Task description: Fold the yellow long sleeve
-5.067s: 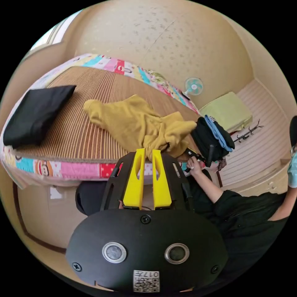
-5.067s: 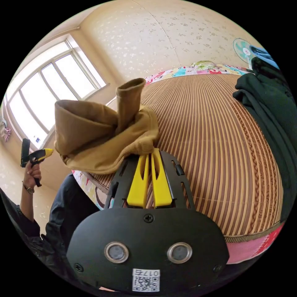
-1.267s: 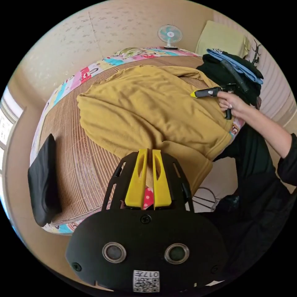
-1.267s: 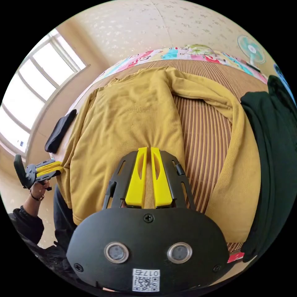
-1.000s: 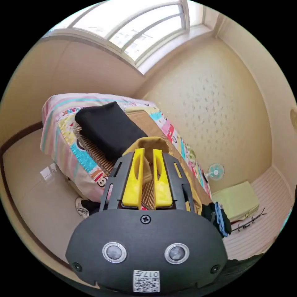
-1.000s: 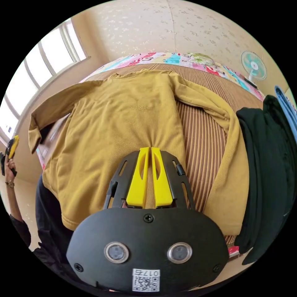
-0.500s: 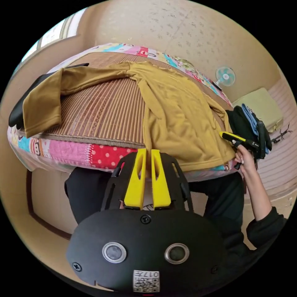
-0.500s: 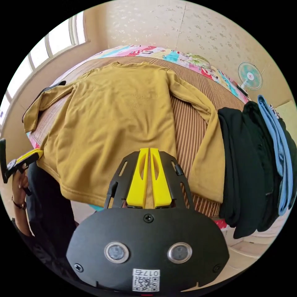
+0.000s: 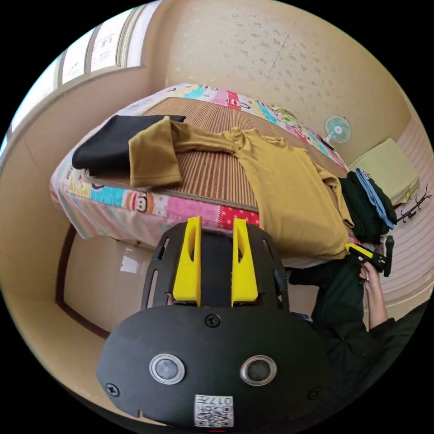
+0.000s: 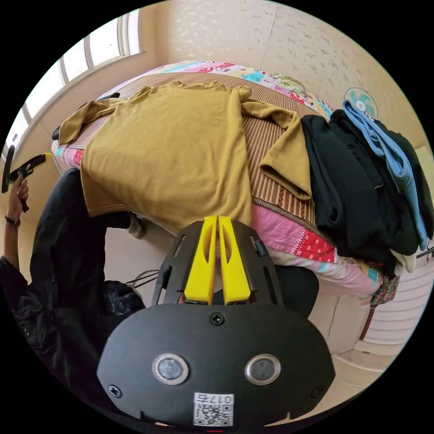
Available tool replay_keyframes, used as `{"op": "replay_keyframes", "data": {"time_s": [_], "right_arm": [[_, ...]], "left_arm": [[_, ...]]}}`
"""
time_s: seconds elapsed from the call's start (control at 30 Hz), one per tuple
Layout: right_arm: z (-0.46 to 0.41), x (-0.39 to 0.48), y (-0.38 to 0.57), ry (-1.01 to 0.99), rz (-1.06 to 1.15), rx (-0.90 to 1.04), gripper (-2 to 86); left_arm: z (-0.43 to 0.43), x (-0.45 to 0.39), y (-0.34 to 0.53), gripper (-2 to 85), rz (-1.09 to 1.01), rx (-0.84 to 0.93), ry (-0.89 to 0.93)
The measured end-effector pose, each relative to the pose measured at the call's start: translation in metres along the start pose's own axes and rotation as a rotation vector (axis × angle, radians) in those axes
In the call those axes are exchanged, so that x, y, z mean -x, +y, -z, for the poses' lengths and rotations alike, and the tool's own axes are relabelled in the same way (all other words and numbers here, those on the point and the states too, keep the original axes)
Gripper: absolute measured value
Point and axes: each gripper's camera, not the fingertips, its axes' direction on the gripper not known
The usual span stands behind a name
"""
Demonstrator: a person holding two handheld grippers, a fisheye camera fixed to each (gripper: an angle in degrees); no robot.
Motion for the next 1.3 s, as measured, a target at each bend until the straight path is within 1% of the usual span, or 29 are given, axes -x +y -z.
{"op": "replay_keyframes", "data": {"time_s": [0.07, 0.13, 0.2, 0.23, 0.3, 0.37, 0.4, 0.43, 0.5, 0.53, 0.57, 0.6, 0.63, 0.67, 0.7, 0.77, 0.83, 0.9, 0.97, 1.0, 1.07, 1.1, 1.13, 1.17, 1.2, 1.23, 1.3], "right_arm": [[0.005, -0.004, -0.008, -0.026, -0.003, -0.012, 0.2], [0.008, -0.004, -0.019, -0.024, 0.005, 0.006, 0.2], [0.018, 0.0, -0.027, -0.041, 0.023, -0.033, 0.3], [0.028, 0.003, -0.032, -0.06, 0.034, -0.09, 0.4], [0.042, 0.006, -0.039, -0.096, 0.048, -0.194, 0.4], [0.054, 0.004, -0.055, -0.136, 0.056, -0.312, 0.6], [0.055, 0.002, -0.06, -0.149, 0.056, -0.326, 0.6], [0.052, -0.003, -0.073, -0.17, 0.06, -0.337, 0.8], [0.033, -0.014, -0.094, -0.163, 0.042, -0.278, 1.1], [0.011, -0.023, -0.106, -0.133, 0.011, -0.194, 1.6], [-0.02, -0.031, -0.114, -0.104, -0.012, -0.069, 2.0], [-0.038, -0.034, -0.115, -0.102, -0.009, 0.012, 2.2], [-0.038, -0.044, -0.1, -0.15, -0.024, -0.135, 2.4], [-0.04, -0.055, -0.087, -0.199, -0.061, -0.198, 2.6], [-0.041, -0.06, -0.083, -0.221, -0.081, -0.213, 2.7], [-0.04, -0.069, -0.079, -0.239, -0.091, -0.216, 2.9], [-0.04, -0.074, -0.075, -0.241, -0.088, -0.226, 3.0], [-0.041, -0.081, -0.071, -0.25, -0.087, -0.239, 3.0], [-0.041, -0.093, -0.066, -0.289, -0.093, -0.25, 2.9], [-0.041, -0.097, -0.065, -0.305, -0.098, -0.251, 2.9], [-0.044, -0.116, -0.061, -0.385, -0.125, -0.254, 2.7], [-0.045, -0.121, -0.061, -0.406, -0.133, -0.255, 2.6], [-0.046, -0.13, -0.059, -0.446, -0.15, -0.257, 2.4], [-0.048, -0.139, -0.057, -0.482, -0.167, -0.258, 2.2], [-0.049, -0.142, -0.057, -0.498, -0.173, -0.259, 2.1], [-0.05, -0.149, -0.055, -0.525, -0.183, -0.261, 2.0], [-0.052, -0.158, -0.054, -0.563, -0.194, -0.262, 1.8]], "left_arm": [[-0.011, 0.019, -0.044, 11.5, -0.008, 0.012, -0.116], [-0.033, 0.035, -0.069, 11.6, 0.01, 0.028, -0.169], [-0.071, 0.053, -0.088, 11.7, 0.037, 0.135, -0.195], [-0.095, 0.065, -0.093, 11.6, 0.066, 0.217, -0.199], [-0.092, 0.072, -0.089, 10.8, 0.076, 0.147, -0.18], [-0.087, 0.078, -0.077, 7.6, 0.082, 0.157, -0.175], [-0.085, 0.078, -0.073, 6.6, 0.071, 0.17, -0.164], [-0.077, 0.081, -0.066, 5.9, 0.066, 0.196, -0.129], [-0.05, 0.098, -0.051, 5.4, 0.132, 0.165, -0.013], [-0.021, 0.112, -0.041, 5.3, 0.167, 0.086, 0.123], [0.012, 0.124, -0.034, 5.2, 0.183, 0.008, 0.264], [0.027, 0.128, -0.033, 5.3, 0.188, -0.022, 0.332], [0.058, 0.134, -0.033, 5.3, 0.186, -0.075, 0.484], [0.087, 0.134, -0.038, 5.3, 0.163, -0.119, 0.626], [0.099, 0.132, -0.042, 5.3, 0.149, -0.137, 0.689], [0.133, 0.114, -0.07, 5.4, 0.083, -0.185, 0.892], [0.138, 0.087, -0.104, 5.5, 0.023, -0.162, 0.974], [0.127, 0.053, -0.142, 5.6, -0.026, -0.11, 1.003], [0.094, -0.003, -0.192, 5.7, -0.1, -0.041, 1.007], [0.082, -0.018, -0.204, 5.7, -0.117, -0.024, 0.997], [0.027, -0.075, -0.242, 6.8, -0.17, 0.037, 0.935], [0.011, -0.088, -0.249, 7.3, -0.179, 0.052, 0.928], [-0.021, -0.112, -0.258, 8.1, -0.218, 0.06, 0.967], [-0.052, -0.13, -0.261, 8.8, -0.284, 0.07, 1.071], [-0.068, -0.136, -0.261, 9.2, -0.294, 0.094, 1.118], [-0.1, -0.138, -0.258, 9.9, -0.255, 0.143, 1.18], [-0.127, -0.12, -0.241, 10.0, -0.154, 0.103, 1.197]]}}
